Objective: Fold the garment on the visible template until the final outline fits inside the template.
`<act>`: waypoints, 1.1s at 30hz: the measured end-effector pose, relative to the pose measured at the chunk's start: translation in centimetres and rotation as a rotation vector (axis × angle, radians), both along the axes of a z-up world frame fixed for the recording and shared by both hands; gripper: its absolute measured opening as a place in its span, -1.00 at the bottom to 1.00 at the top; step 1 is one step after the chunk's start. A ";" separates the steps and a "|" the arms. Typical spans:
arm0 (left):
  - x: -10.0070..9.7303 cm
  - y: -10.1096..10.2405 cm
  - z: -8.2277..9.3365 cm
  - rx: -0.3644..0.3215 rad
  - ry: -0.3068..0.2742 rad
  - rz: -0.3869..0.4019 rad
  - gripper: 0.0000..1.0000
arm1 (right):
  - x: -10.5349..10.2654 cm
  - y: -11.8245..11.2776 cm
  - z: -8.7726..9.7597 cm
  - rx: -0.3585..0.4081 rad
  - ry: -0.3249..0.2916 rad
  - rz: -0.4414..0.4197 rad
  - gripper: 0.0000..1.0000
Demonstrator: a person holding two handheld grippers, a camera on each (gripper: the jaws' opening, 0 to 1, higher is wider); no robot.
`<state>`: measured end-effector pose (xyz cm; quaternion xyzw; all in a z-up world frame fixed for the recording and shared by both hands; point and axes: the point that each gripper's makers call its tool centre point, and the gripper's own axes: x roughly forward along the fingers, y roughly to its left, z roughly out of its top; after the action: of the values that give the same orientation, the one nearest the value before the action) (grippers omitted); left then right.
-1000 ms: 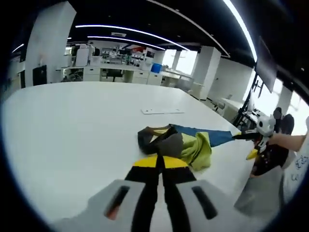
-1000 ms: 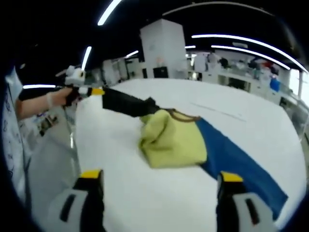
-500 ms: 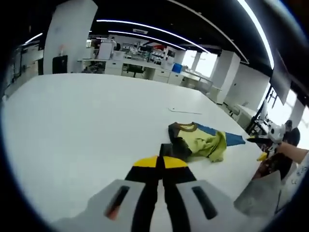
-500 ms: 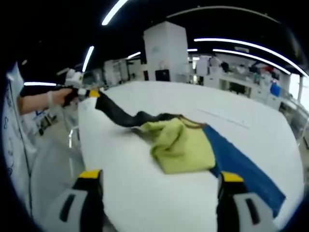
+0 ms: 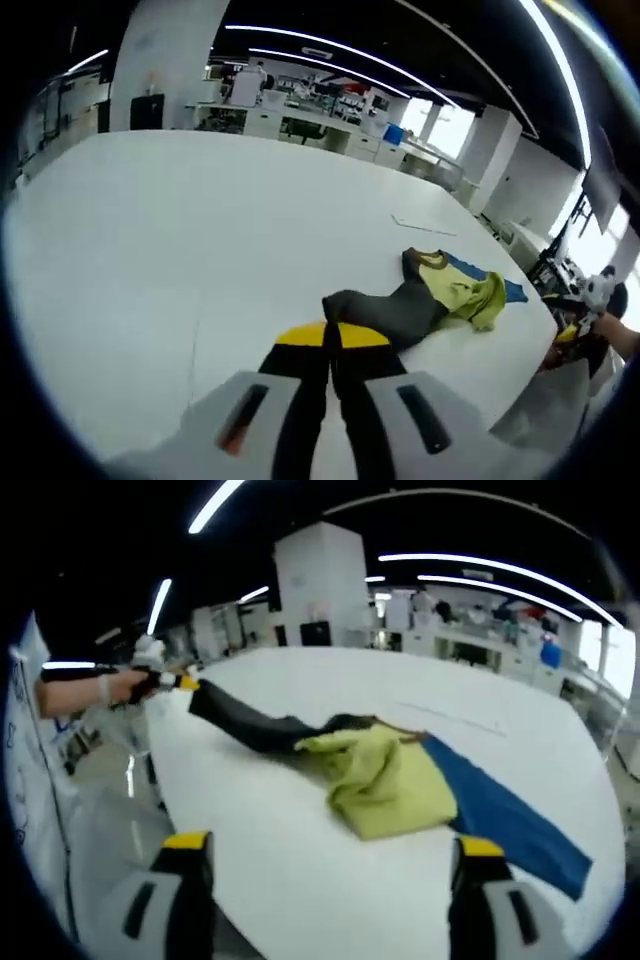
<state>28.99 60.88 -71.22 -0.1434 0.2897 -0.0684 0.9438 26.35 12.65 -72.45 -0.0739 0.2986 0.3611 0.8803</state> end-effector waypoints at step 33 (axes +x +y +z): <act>1.1 8.2 -11.1 0.015 0.304 0.154 -1.00 | -0.9 0.0 -1.4 -0.081 0.072 -0.050 0.98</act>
<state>30.04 69.12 -82.29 -0.1670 0.4178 0.0286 0.8926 25.49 12.65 -73.90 -0.0891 0.3462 0.3288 0.8742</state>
